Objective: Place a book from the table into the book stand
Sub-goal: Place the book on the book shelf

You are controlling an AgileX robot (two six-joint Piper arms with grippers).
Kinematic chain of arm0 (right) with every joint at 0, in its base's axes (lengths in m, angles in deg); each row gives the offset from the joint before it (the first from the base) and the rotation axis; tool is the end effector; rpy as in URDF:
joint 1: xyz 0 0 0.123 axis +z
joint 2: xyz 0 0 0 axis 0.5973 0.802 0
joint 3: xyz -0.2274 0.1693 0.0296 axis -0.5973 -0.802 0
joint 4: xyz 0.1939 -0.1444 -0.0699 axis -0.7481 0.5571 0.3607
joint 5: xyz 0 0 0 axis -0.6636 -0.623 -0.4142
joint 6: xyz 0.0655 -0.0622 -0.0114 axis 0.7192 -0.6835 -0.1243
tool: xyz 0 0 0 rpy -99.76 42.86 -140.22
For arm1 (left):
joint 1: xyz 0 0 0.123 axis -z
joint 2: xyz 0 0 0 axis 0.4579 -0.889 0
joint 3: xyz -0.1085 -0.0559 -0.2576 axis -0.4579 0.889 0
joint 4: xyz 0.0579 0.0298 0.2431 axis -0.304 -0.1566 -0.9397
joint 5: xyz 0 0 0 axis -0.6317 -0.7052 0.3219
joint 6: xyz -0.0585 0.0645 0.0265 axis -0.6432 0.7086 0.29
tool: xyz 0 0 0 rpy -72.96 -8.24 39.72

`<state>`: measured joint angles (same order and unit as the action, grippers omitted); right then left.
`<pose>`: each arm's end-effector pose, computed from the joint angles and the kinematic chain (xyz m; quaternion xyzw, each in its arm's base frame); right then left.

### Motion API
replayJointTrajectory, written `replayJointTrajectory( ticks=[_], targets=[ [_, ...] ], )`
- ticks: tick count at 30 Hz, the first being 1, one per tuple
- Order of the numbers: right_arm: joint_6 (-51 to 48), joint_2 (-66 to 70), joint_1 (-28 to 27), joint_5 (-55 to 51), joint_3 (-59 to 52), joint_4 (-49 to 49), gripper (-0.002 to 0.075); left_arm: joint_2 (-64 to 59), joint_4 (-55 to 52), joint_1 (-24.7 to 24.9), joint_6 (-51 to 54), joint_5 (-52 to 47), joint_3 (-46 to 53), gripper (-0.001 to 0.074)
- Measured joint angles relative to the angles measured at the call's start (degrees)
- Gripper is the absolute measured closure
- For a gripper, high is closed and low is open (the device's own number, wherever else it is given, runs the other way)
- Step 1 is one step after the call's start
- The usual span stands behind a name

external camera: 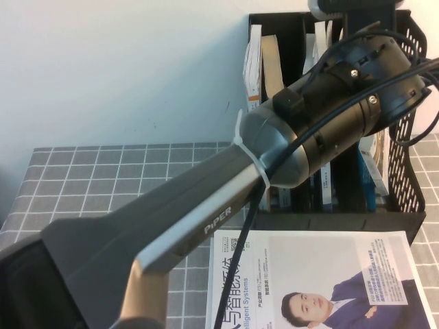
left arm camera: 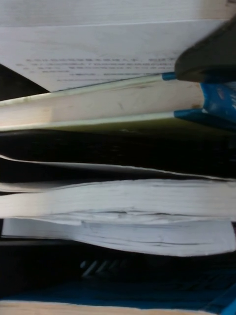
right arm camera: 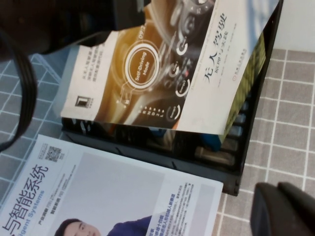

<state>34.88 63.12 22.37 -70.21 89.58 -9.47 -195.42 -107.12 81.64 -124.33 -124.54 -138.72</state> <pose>0.2081 -0.0082 0.3792 -0.0938 0.8910 0.1267 0.4257 0.3223 -0.3832 0.3821 0.0257 0.8340 -0.2326 0.4997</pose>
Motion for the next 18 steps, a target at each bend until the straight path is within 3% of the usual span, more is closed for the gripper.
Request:
replayJointTrajectory(
  ticks=[13,18],
  targets=[
    [-0.7,-0.1,0.0,2.6,-1.1,-0.2,0.0729,-1.1,-0.9,3.0,6.0,-8.8,-12.7,0.0636],
    [-2.1,-0.1,0.0,3.3,-4.0,-1.0,0.0729,-1.3,-0.9,1.5,5.6,-9.3,-13.5,0.0636]
  ],
)
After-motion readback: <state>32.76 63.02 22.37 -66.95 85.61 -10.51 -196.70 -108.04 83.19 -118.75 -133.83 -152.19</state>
